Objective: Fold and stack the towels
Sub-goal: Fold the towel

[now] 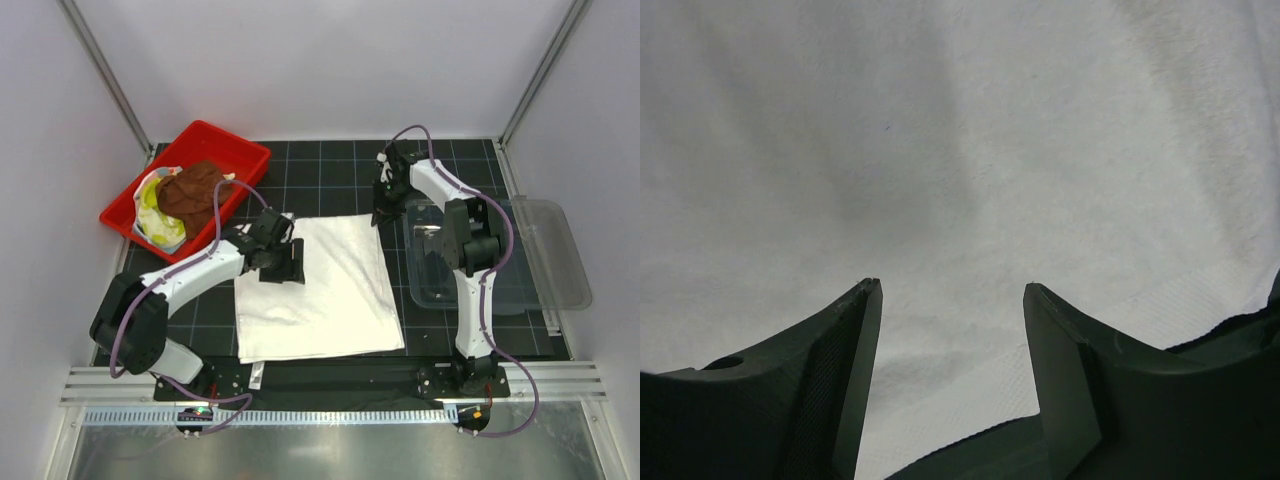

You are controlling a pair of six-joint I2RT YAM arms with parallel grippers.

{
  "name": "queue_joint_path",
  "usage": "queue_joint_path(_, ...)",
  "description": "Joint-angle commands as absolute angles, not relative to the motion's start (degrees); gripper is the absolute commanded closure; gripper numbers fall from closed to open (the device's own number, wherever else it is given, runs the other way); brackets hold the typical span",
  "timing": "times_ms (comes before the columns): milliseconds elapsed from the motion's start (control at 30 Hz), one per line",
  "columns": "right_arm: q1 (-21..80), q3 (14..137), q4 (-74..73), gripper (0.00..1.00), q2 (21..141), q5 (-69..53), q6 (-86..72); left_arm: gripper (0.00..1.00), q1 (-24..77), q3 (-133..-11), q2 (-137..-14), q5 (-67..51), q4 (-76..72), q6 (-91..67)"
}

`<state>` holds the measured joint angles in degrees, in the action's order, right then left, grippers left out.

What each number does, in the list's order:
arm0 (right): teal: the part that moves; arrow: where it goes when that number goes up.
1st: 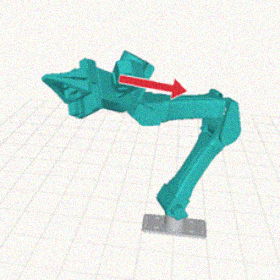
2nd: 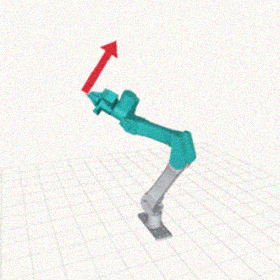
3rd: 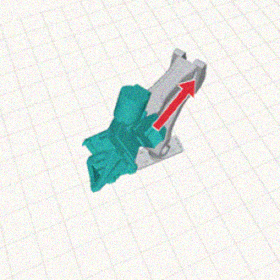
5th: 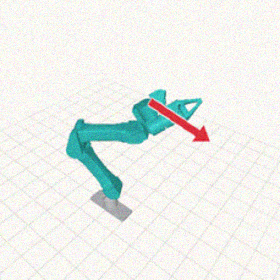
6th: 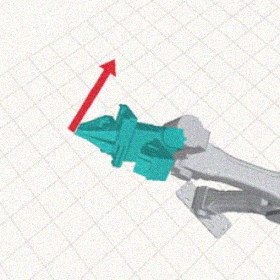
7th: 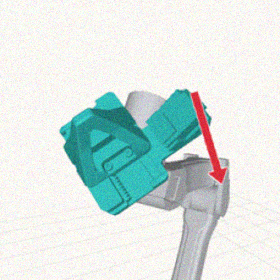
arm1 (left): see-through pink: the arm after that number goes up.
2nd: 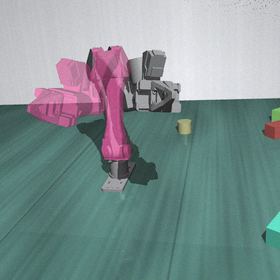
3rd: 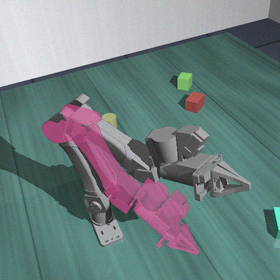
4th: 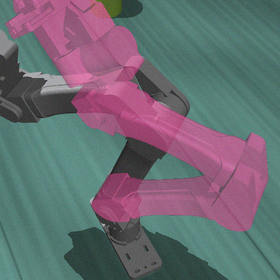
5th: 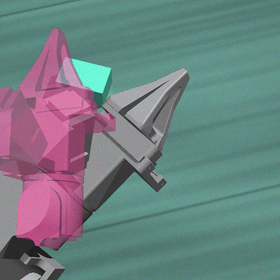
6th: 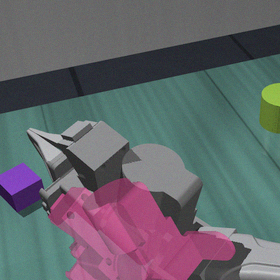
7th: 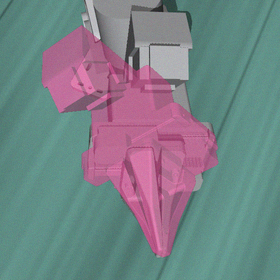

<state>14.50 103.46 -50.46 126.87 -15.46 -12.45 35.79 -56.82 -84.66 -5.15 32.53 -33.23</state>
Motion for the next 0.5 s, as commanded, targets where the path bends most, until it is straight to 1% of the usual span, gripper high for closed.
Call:
queue_joint_path(0, 14.24, 102.66, -49.40, 0.71, 123.05, -16.26, -13.36, 0.38, 35.33, -52.57, -83.50, -5.01, 28.05, -38.66)
queue_joint_path(100, 14.33, 102.31, -48.78, 0.73, 122.78, -16.96, -13.71, 0.38, 35.42, -49.93, -84.37, -4.84, 26.46, -40.16)
queue_joint_path(167, 14.33, 102.39, -48.69, 0.82, 122.43, -17.05, -13.71, 0.39, 35.51, -48.44, -84.72, -4.40, 25.84, -40.69)
queue_joint_path(233, 14.24, 102.92, -49.04, 0.99, 121.99, -15.65, -13.62, 0.39, 35.68, -47.82, -85.25, -3.96, 25.49, -41.39)
queue_joint_path(467, 14.33, 105.47, -51.59, 0.99, 121.91, -12.04, -13.10, 0.39, 35.68, -46.50, -85.69, -2.46, 25.58, -41.66)
